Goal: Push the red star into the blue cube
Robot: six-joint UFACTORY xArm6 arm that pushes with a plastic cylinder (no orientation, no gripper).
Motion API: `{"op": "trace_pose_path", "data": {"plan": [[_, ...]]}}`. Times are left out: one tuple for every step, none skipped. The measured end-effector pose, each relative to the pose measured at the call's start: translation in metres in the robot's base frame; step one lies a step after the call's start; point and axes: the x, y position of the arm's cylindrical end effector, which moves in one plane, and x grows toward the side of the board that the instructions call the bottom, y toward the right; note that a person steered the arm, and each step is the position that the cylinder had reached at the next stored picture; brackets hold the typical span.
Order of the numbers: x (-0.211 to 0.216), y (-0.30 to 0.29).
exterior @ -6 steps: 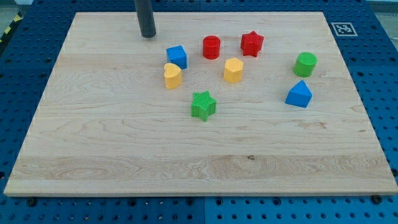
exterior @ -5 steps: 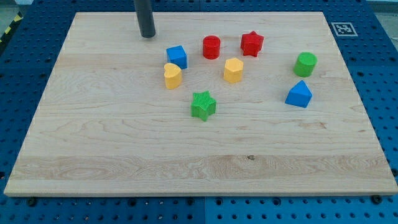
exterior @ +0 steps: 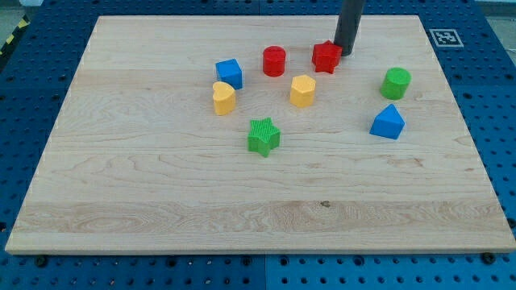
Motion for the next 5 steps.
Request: {"op": "trace_pose_path", "data": {"plan": [[0.021,-0.005],[0.031,-0.023],[0.031,-0.045],[0.031,-0.073],[0.031,-0.104]]}}
